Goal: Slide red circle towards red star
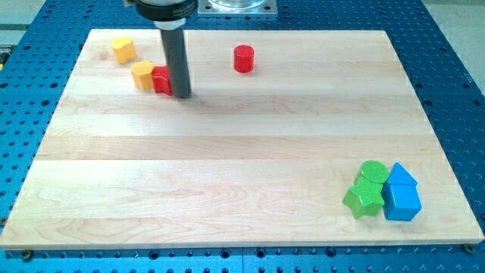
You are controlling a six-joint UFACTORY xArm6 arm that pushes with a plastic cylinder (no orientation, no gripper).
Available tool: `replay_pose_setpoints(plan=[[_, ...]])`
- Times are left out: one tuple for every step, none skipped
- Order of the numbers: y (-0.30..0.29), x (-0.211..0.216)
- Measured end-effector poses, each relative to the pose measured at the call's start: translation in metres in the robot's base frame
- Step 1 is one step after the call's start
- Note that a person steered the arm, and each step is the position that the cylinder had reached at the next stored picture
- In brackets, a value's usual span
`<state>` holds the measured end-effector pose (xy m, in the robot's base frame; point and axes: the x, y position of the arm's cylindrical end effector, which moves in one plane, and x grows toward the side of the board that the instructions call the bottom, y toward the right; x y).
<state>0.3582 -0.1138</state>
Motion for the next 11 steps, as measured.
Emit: replay_pose_setpoints(plan=[[-0.039, -0.012], [-0.064, -0.031], [-0.063, -0.005], [-0.046, 0.005], [0.04, 0.014], [0.137, 0.008], [0.169, -0.049], [0.141, -0.082], [0.067, -0.082], [0.005, -0.08], [0.04, -0.045]])
